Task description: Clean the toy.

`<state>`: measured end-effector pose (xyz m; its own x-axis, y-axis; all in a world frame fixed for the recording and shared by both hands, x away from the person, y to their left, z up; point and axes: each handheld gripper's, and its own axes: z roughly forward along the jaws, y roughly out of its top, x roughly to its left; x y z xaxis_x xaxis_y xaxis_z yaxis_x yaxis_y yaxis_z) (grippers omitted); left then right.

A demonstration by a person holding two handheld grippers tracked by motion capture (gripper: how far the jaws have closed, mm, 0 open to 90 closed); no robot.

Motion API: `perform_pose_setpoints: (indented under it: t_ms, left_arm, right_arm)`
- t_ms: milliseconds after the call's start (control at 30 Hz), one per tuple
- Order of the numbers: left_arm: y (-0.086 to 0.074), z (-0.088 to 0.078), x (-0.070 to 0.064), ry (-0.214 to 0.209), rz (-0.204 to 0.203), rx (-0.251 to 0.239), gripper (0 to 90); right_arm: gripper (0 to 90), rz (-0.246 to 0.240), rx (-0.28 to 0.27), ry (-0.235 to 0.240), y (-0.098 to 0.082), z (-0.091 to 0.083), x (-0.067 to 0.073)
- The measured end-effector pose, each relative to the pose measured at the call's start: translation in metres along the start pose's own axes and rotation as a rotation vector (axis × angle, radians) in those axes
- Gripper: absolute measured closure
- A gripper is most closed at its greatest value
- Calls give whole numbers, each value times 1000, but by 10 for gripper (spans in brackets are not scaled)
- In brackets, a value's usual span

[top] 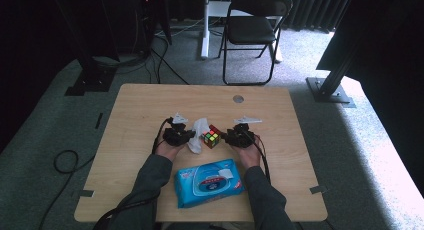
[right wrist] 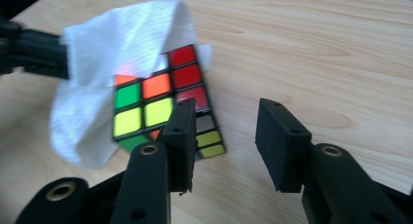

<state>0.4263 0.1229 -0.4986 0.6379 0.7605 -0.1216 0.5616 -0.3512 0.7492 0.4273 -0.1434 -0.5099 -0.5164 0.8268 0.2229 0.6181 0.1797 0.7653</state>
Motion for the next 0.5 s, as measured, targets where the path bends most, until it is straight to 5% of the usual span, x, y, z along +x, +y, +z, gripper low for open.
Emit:
perform_pose_setpoints:
  t_ms: [500]
  left_arm:
    - [-1,-5,6,15,-18,-13,878]
  right_arm:
    - [541,38,-15,38,11,5,20]
